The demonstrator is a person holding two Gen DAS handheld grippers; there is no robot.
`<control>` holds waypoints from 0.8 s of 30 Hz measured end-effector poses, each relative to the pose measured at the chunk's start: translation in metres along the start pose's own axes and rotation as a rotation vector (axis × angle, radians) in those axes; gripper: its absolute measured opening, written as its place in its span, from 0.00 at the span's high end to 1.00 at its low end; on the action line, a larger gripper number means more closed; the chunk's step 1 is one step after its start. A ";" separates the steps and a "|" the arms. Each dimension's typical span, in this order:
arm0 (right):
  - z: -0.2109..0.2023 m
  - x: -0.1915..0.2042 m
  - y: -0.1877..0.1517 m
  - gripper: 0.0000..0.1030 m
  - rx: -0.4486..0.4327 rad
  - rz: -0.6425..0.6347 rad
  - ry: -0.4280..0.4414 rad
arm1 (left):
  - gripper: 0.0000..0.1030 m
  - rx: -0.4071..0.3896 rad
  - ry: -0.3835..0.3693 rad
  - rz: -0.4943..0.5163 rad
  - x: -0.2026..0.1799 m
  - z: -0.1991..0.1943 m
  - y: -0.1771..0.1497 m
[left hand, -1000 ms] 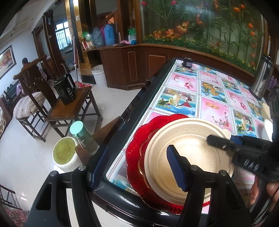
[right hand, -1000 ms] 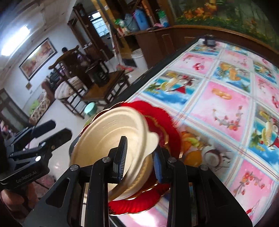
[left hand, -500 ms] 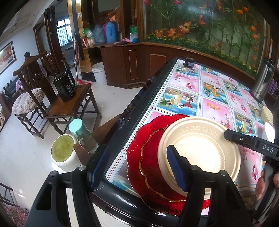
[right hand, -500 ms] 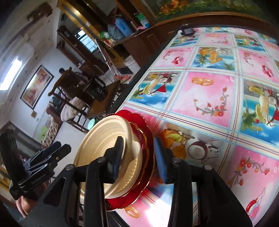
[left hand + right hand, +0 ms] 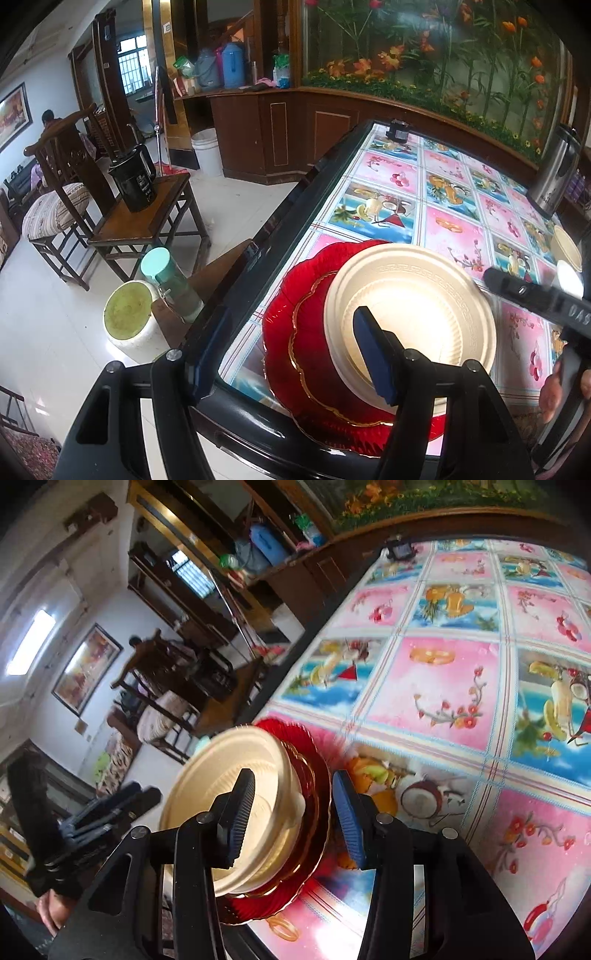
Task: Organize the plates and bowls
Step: 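Open both grippers and move them toward the remaining bowls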
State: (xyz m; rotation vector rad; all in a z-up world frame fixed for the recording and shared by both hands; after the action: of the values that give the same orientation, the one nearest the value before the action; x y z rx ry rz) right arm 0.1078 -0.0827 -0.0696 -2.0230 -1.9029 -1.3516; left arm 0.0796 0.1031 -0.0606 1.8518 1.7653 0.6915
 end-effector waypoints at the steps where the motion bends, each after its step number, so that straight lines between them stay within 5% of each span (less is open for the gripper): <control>1: -0.006 -0.002 0.002 0.57 -0.018 0.003 0.010 | 0.34 0.000 -0.005 -0.001 -0.001 -0.001 0.000; 7: -0.044 -0.013 0.012 0.57 -0.147 -0.001 0.014 | 0.34 -0.051 -0.040 0.007 -0.019 -0.014 0.011; 13: -0.085 -0.036 0.019 0.57 -0.240 0.002 -0.031 | 0.25 -0.125 -0.054 0.119 -0.071 -0.030 0.026; 24: -0.169 -0.097 0.022 0.51 -0.393 0.086 -0.063 | 0.24 -0.155 -0.116 0.277 -0.170 -0.039 0.037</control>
State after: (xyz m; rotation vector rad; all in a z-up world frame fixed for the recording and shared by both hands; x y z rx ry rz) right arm 0.0482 -0.2612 -0.0131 -2.3089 -1.6507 -1.7737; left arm 0.0757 -0.0679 -0.0120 2.0047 1.3570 0.7819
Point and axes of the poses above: each gripper's, at about its wrist camera, not at the fingertips, and z roughly the way its jaws point, x to its left, y to its top, the point moved 5 cm from there along z, roughly the way its jaws point, and after that the axes turned 2 degrees about z, right-handed, at the moved point
